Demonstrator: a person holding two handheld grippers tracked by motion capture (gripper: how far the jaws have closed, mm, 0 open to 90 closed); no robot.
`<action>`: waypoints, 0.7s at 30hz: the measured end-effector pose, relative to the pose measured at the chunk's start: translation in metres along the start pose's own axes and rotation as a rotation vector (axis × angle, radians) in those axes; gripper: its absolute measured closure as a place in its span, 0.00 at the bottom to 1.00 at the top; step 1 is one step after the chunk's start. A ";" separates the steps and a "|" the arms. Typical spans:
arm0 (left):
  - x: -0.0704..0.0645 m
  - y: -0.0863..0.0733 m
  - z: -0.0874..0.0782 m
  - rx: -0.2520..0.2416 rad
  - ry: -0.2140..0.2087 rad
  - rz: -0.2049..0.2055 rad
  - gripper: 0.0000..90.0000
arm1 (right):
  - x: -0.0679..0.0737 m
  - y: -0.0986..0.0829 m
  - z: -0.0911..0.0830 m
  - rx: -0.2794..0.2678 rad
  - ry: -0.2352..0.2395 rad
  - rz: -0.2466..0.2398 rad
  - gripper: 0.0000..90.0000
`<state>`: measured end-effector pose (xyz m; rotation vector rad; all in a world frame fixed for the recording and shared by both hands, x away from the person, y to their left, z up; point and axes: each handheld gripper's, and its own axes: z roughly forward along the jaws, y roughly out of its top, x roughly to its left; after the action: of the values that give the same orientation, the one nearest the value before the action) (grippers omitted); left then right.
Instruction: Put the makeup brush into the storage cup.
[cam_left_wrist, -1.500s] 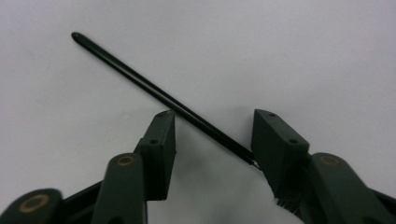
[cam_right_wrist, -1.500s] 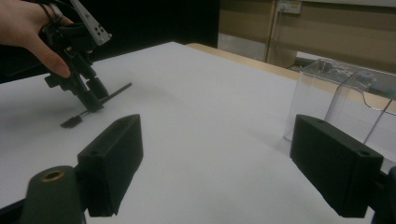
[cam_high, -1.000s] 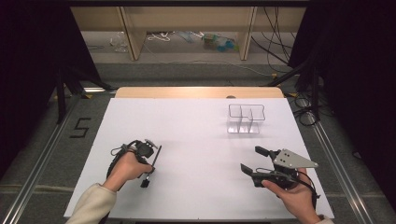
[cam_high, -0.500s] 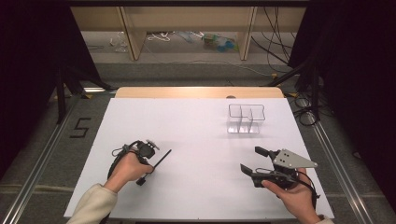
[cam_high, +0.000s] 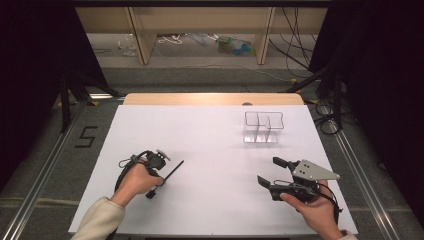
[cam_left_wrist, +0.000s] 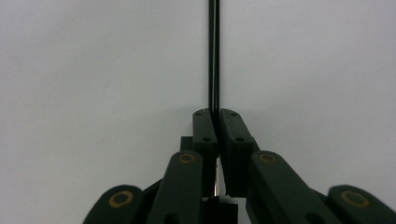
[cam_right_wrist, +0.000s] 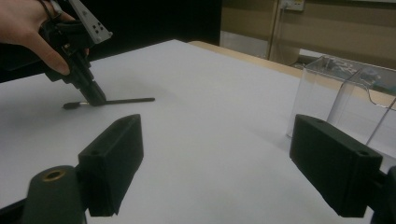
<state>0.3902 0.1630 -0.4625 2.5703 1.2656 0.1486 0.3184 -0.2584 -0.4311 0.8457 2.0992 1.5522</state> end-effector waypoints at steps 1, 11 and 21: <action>0.000 0.000 0.000 -0.001 -0.003 0.003 0.96 | 0.000 0.000 0.000 0.002 0.007 0.000 0.21; -0.007 0.000 -0.011 -0.079 0.009 0.020 0.96 | 0.000 0.000 0.000 0.003 -0.003 -0.006 0.21; -0.013 0.001 -0.021 -0.127 0.012 0.077 0.96 | -0.001 -0.001 0.001 -0.017 -0.012 -0.023 0.21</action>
<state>0.3780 0.1563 -0.4419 2.5138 1.1239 0.2524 0.3196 -0.2582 -0.4320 0.8197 2.0768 1.5473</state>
